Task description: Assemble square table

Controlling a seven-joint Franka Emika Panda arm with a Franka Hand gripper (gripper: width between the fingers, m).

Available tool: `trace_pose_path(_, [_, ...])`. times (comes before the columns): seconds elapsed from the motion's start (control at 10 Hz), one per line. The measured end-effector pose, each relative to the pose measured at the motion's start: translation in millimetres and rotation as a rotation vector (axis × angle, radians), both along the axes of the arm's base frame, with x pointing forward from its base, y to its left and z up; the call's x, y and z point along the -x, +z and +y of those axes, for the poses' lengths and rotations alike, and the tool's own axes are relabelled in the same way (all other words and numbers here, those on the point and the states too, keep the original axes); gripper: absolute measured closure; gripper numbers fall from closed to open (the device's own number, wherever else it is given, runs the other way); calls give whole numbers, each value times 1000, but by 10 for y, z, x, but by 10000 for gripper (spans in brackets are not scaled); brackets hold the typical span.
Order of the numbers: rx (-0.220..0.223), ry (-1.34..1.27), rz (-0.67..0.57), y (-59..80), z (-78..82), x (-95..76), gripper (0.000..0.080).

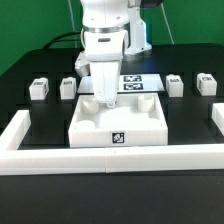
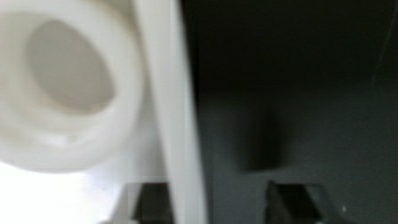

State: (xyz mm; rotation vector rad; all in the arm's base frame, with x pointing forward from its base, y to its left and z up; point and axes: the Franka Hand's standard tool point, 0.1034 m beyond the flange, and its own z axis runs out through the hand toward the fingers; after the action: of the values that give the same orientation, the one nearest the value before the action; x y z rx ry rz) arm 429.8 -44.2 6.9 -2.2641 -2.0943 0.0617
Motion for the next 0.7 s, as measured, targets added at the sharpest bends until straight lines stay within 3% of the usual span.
trace_pose_path(0.1, [0,0,-1,1,0,-2,706])
trace_pose_path(0.2, [0,0,-10,9,-1,-22,739])
trace_pose_path(0.7, [0,0,-11,10,-1,-23,739])
